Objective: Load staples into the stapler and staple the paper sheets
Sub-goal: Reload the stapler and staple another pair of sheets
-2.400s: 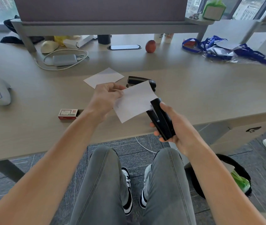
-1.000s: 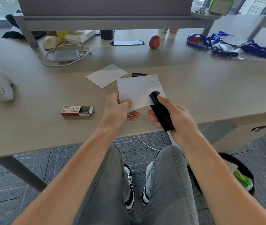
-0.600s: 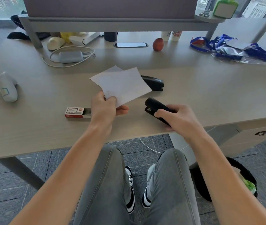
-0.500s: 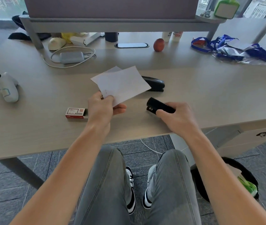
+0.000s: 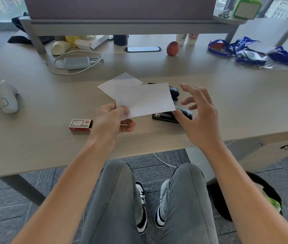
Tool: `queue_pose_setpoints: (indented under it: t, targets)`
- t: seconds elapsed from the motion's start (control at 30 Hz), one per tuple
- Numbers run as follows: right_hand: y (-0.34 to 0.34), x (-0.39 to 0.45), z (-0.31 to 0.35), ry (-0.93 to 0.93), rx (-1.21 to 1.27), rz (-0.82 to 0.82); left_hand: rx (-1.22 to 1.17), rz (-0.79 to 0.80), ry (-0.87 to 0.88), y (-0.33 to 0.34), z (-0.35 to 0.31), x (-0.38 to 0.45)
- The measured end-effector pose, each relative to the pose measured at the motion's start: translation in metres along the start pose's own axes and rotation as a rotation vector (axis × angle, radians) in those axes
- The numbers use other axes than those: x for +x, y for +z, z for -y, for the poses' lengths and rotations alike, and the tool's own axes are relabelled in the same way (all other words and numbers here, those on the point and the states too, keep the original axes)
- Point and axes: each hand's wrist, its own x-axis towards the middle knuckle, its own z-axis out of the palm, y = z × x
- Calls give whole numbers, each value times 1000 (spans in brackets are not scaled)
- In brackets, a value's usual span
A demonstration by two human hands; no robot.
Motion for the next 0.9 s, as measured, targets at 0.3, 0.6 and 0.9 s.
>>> queue_pose_setpoints:
  t: [0.3,0.6,0.9]
  targets:
    - [-41,-24,9,157,305,13,13,207,66,26,0,-21]
    - [-70,-35,12,569,468,-113,70,283,81,54,8,-45]
    - [-83,-49,11,590,478,-131,47,284,60,64,17,-50]
